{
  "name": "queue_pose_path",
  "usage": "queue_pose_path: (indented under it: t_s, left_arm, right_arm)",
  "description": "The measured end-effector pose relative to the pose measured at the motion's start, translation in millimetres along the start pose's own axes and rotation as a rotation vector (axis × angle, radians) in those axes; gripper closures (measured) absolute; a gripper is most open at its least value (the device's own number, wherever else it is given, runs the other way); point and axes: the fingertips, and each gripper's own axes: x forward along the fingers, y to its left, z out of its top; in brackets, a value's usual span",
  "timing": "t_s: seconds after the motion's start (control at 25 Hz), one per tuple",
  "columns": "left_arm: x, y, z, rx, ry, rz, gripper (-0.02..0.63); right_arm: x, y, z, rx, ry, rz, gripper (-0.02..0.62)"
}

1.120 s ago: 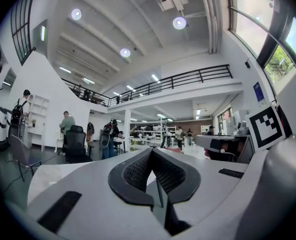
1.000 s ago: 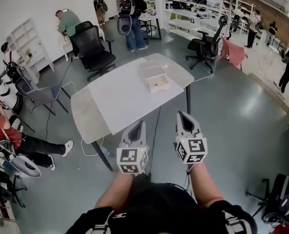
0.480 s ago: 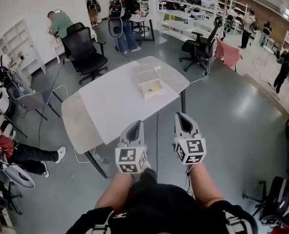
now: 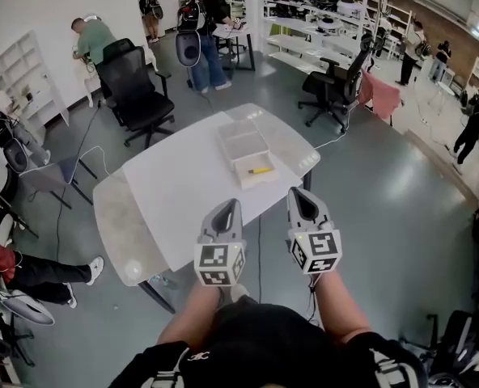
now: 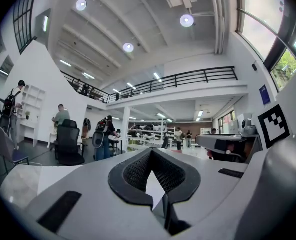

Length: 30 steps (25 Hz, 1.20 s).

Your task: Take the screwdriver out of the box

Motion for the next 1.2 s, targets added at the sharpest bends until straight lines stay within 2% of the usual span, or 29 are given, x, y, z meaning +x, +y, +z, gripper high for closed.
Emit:
queue_pose_path:
  t_s: [0.36, 0.72, 0.92, 1.2]
  left_arm:
    - [86, 67, -3, -0.019, 0.038, -0.007, 0.592]
    - [137, 144, -8, -0.04, 0.058, 0.002, 0.592]
    - [160, 171, -15, -0.061, 0.082, 0.011, 0.592]
    - [172, 180, -22, -0.06, 0.096, 0.028, 0.592]
  right_arm:
    - [109, -14, -14, 0.017, 0.035, 0.003, 0.582]
    - [203, -5, -31, 0.024, 0.086, 0.013, 0.583]
    - [233, -7, -37, 0.006, 0.112, 0.016, 0.581]
    - [252, -13, -48, 0.006, 0.126, 0.04, 0.583]
